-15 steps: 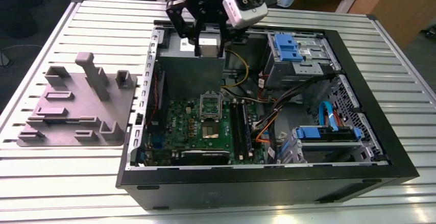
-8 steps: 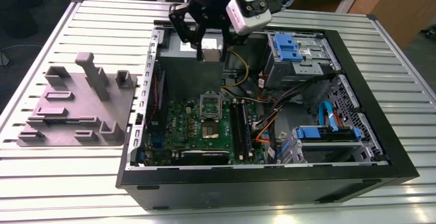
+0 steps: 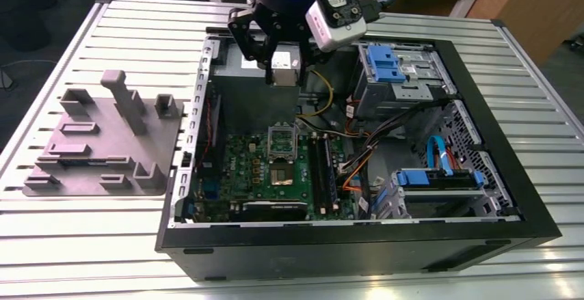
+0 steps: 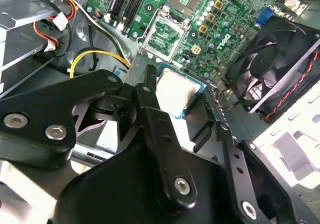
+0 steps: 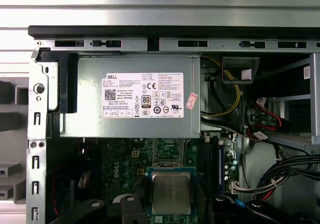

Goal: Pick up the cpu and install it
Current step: 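Place the cpu into insertion slot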

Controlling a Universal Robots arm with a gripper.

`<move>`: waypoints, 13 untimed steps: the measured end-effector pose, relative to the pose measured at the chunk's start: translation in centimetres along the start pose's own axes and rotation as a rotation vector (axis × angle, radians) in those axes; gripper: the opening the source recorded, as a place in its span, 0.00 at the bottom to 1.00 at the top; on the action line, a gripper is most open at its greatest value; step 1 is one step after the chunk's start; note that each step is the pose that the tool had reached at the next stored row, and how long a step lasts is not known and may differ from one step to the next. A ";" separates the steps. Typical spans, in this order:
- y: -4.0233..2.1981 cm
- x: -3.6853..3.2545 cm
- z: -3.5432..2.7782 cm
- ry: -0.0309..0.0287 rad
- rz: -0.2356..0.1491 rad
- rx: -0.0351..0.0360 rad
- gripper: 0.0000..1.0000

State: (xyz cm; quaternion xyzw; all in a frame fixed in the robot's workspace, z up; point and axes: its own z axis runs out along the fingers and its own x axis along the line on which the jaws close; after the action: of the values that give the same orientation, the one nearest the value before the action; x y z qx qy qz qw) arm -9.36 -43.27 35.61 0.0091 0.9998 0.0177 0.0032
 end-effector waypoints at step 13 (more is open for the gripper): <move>-0.37 -0.01 0.04 0.0000 0.000 0.0001 0.47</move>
State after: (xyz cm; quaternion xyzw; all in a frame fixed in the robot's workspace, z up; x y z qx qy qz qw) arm -9.36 -43.64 35.55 0.0092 0.9998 0.0177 0.0032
